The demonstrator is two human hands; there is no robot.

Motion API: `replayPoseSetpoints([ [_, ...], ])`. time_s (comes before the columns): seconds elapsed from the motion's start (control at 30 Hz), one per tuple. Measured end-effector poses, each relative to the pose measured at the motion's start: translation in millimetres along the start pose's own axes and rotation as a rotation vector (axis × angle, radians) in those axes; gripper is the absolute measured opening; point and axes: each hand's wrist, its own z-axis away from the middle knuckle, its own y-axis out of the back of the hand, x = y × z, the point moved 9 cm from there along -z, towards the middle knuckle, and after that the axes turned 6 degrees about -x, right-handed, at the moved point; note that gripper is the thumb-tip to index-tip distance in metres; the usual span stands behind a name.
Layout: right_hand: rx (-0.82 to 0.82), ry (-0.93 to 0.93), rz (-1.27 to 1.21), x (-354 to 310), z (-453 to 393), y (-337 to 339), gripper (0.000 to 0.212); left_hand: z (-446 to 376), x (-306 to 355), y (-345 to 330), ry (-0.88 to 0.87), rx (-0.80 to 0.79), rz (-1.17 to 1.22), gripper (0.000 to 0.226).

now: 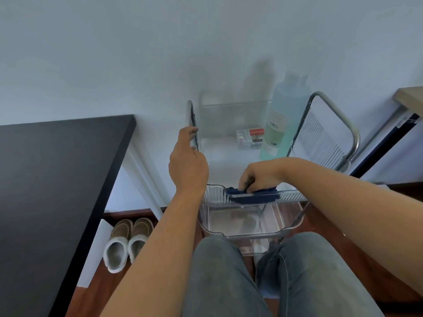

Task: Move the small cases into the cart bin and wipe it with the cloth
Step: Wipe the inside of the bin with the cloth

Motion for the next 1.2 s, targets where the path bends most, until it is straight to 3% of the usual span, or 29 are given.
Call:
replayPoseSetpoints([
  [0.2,-0.071,-0.306,0.154,79.0,48.6,12.4,0.026,1.9,-2.3,0.4,0.02,0.038,0.023,0.062],
  [0.3,-0.057,-0.373,0.173,96.5,58.2,15.9,0.027,2.5,-3.2,-0.6,0.034,0.047,0.031,0.063],
  [0.43,-0.038,-0.318,0.202,69.5,40.4,12.5,0.024,3.3,-7.3,-3.1,0.088,0.048,0.057,0.069],
  [0.57,0.024,-0.151,0.1,5.5,5.7,9.0,0.018,5.0,-6.4,-2.1,0.11,0.045,0.058,0.07],
  [0.7,0.127,-0.044,0.038,-45.8,-22.9,2.0,0.054,6.9,-3.4,-0.9,0.095,0.04,0.03,0.068],
  [0.8,0.202,-0.063,0.041,-49.7,-24.9,1.0,0.066,6.3,-4.5,-1.7,0.094,0.028,0.025,0.067],
  [0.93,0.294,-0.069,-0.05,-40.8,-23.3,1.1,0.06,5.1,-6.2,-4.0,0.089,0.02,0.031,0.067],
  [1.07,0.381,-0.048,-0.276,-29.0,-11.1,16.7,0.021,5.4,-7.3,-5.1,0.092,0.015,0.036,0.065],
  [1.2,0.627,-0.047,-0.441,-15.0,6.0,68.1,0.025,5.1,-6.4,-5.3,0.087,0.012,0.035,0.064],
])
